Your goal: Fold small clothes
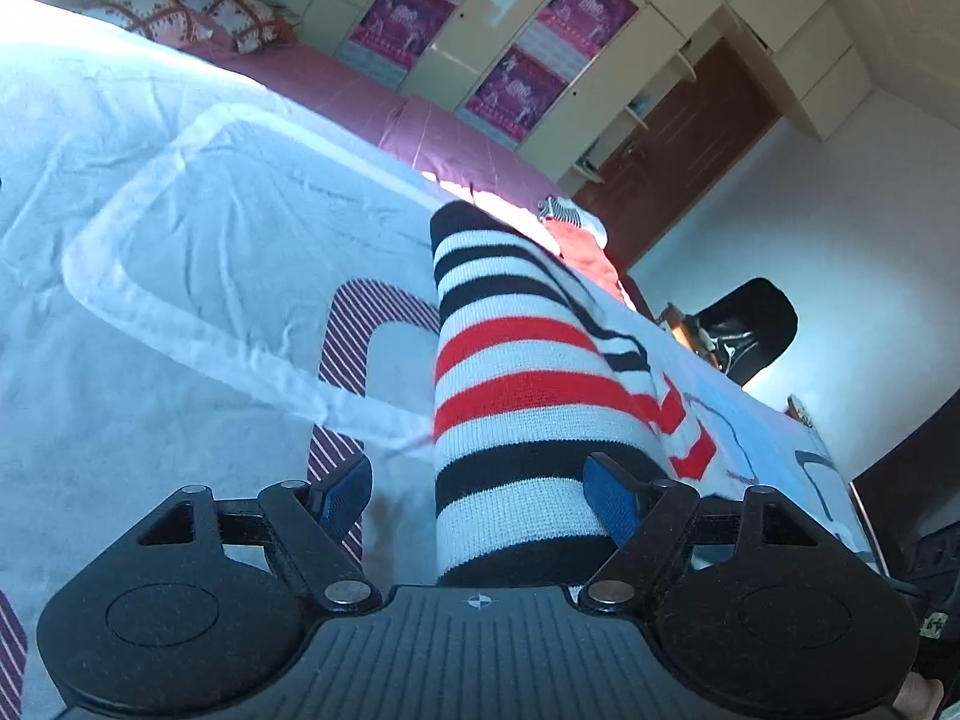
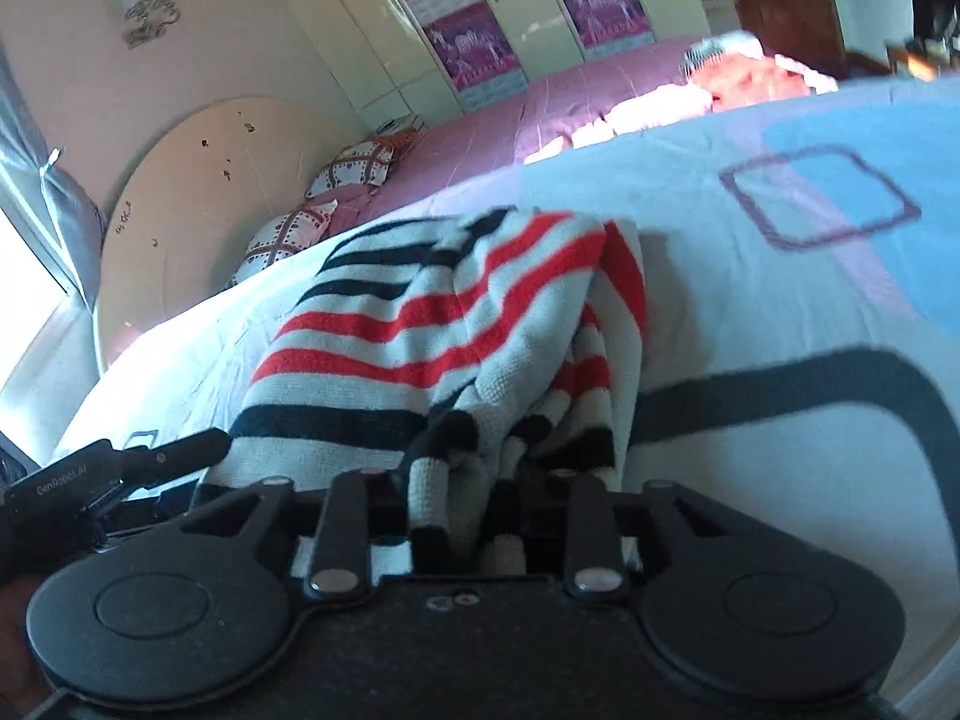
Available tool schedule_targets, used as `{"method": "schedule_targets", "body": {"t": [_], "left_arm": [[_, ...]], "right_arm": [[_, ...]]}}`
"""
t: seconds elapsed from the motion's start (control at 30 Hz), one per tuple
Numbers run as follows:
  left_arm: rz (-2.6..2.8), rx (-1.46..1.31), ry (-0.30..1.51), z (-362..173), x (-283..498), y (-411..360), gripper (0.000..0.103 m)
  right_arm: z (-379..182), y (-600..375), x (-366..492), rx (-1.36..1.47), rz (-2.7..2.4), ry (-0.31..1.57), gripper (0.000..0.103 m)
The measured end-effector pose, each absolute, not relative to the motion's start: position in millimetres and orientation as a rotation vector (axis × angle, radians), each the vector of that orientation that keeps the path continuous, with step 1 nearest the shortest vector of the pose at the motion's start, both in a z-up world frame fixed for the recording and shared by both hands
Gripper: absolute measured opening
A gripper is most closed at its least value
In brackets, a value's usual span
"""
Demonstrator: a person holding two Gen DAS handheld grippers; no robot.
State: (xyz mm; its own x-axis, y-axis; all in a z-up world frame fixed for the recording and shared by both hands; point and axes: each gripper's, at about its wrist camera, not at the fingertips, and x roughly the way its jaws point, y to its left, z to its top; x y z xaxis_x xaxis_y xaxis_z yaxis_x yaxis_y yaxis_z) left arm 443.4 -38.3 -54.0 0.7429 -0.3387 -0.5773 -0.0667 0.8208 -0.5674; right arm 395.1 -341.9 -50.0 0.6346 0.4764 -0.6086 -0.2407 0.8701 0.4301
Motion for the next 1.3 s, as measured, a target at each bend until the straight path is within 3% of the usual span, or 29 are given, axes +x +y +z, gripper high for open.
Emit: {"method": "schedule_targets", "body": {"t": [0.2, 0.33, 0.5, 0.63, 0.73, 0.8, 0.83, 0.9, 0.97, 1.1, 1.3], "left_arm": [[-0.168, -0.554, 0.736, -52, 444, -47, 0.076], [-0.159, -0.584, 0.747, -62, 447, -50, 0.076], [-0.166, -0.588, 0.752, -63, 448, -48, 0.076], [-0.168, -0.561, 0.758, -57, 448, -47, 0.076], [-0.211, -0.549, 0.729, -45, 435, -48, 0.076], [-0.239, -0.548, 0.736, -43, 428, -51, 0.076], [-0.242, -0.532, 0.758, -46, 427, -54, 0.076], [-0.233, -0.529, 0.780, -54, 427, -57, 0.076], [-0.237, -0.592, 0.784, -59, 426, -53, 0.076], [-0.241, -0.553, 0.775, -57, 420, -51, 0.076], [-0.237, -0.437, 0.789, -54, 414, -60, 0.076]], "right_arm": [[-8, -356, 374, 0.345, 0.439, 0.592, 0.023], [-51, -357, 402, 0.319, 0.364, 0.821, 0.024], [-59, -359, 398, 0.357, 0.395, 0.836, 0.025], [-55, -368, 397, 0.426, 0.403, 0.857, 0.034], [-50, -382, 382, 0.505, 0.402, 0.835, 0.052], [-51, -388, 375, 0.564, 0.423, 0.849, 0.052], [-54, -390, 374, 0.597, 0.435, 0.863, 0.048], [-65, -388, 375, 0.641, 0.450, 0.897, 0.026], [-74, -386, 375, 0.658, 0.421, 0.928, 0.017], [-60, -382, 359, 0.642, 0.462, 0.849, 0.015], [-89, -385, 365, 0.673, 0.415, 0.912, 0.014]]}}
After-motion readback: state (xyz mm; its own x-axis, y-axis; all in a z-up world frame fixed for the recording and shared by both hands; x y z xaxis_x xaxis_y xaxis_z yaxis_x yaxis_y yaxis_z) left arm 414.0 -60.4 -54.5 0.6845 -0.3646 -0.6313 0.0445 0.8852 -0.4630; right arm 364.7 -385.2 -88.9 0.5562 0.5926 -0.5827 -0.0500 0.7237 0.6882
